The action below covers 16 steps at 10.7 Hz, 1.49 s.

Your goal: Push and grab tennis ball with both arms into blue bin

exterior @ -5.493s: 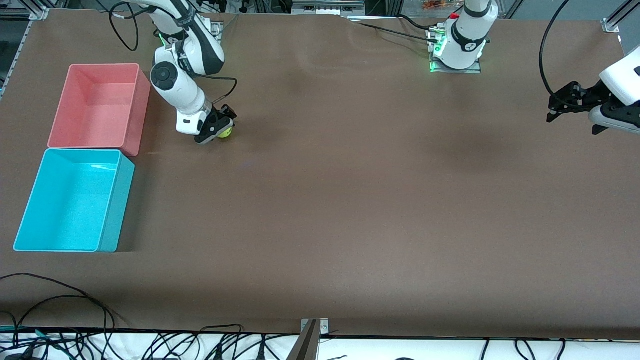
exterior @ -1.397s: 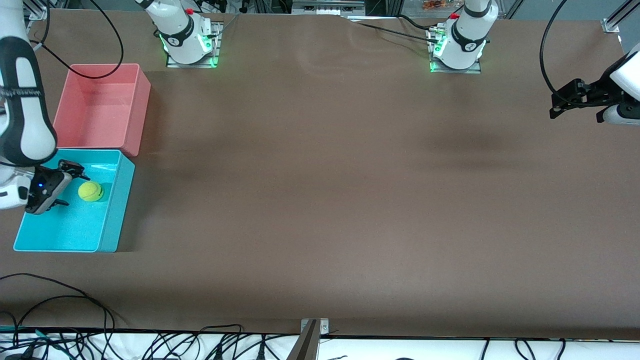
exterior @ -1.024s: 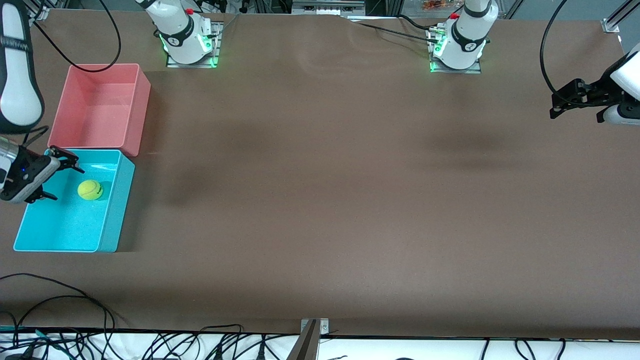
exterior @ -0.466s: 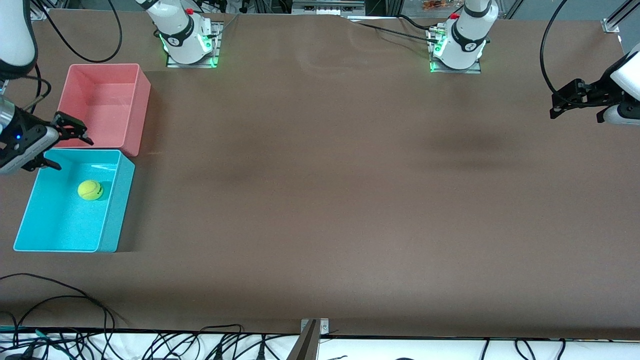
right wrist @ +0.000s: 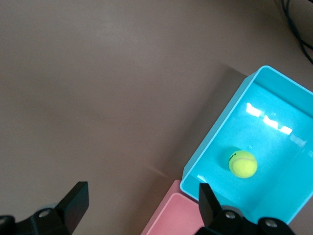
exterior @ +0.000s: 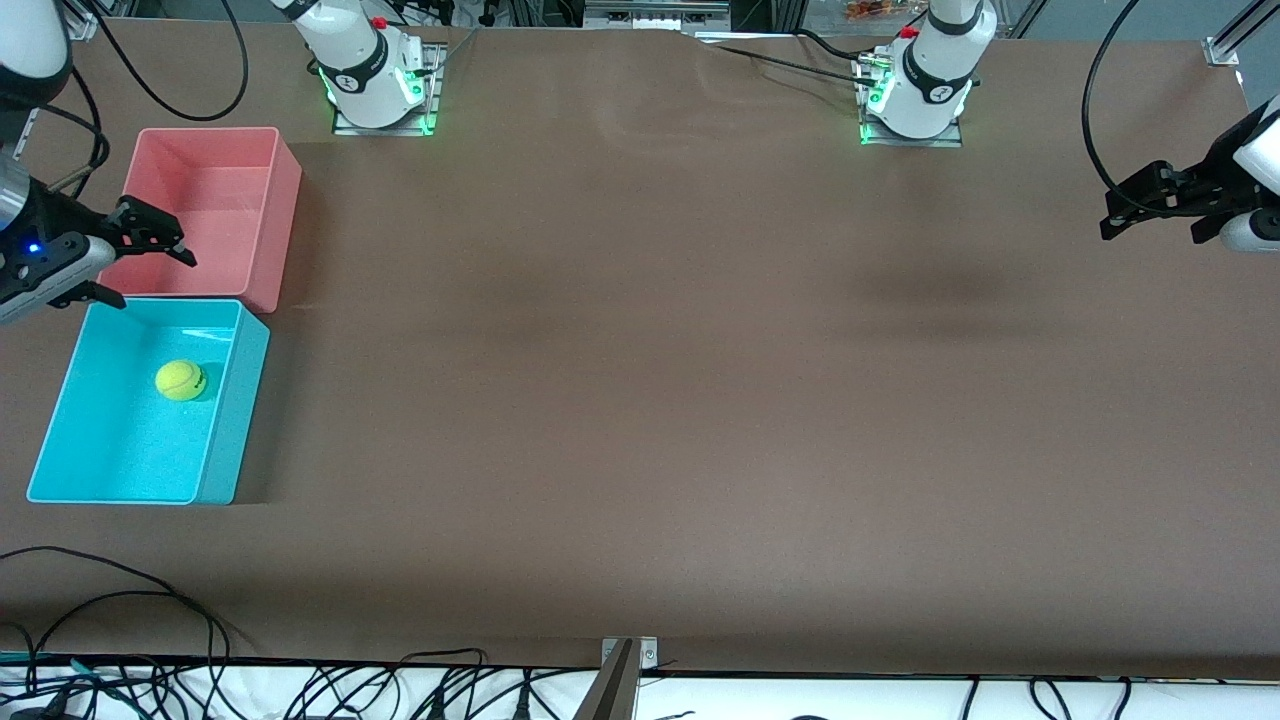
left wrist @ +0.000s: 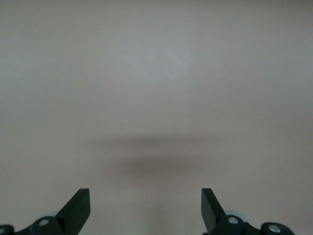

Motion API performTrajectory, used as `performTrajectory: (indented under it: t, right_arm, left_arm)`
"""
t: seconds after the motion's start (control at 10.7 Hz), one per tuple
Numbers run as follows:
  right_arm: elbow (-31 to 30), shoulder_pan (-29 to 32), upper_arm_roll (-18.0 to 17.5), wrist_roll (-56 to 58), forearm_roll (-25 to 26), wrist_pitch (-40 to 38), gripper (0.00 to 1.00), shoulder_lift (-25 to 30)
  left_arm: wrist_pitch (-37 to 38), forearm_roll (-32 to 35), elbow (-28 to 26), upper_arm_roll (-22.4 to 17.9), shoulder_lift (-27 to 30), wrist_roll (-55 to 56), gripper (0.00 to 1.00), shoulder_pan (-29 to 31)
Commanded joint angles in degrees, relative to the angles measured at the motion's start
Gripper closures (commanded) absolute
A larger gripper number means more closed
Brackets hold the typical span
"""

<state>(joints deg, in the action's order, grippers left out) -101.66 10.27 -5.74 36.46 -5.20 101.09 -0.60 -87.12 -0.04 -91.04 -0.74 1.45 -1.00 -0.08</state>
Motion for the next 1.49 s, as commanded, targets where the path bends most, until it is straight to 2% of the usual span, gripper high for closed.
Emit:
performTrajectory:
  t: [0.0, 0.28, 0.65, 0.93, 1.4]
  right_arm:
    - [5.0, -4.6, 0.2, -13.1, 4.8, -7.2, 0.0, 2.0]
    - [9.5, -5.5, 0.4, -26.5, 5.2, -13.5, 0.0, 2.2]
    - [15.7, -6.0, 0.6, -36.1, 7.2, -21.1, 0.0, 3.1]
    - [15.5, -5.8, 1.0, -38.7, 7.7, -21.2, 0.0, 4.0]
    - [11.4, -5.5, 1.9, -38.0, 7.7, -18.0, 0.0, 4.5]
  left_arm:
    - [0.7, -1.1, 1.7, 0.0, -0.8, 4.5, 0.0, 0.0]
    - [0.7, -0.2, 1.7, 0.2, -0.9, 4.3, 0.0, -0.7]
    - [0.7, -0.2, 1.7, 0.2, -1.0, 4.1, 0.0, -0.6]
    - [0.7, -0.2, 1.7, 0.2, -1.0, 4.0, 0.0, -0.6]
    - [0.7, -0.2, 1.7, 0.2, -1.1, 4.0, 0.0, -0.7]
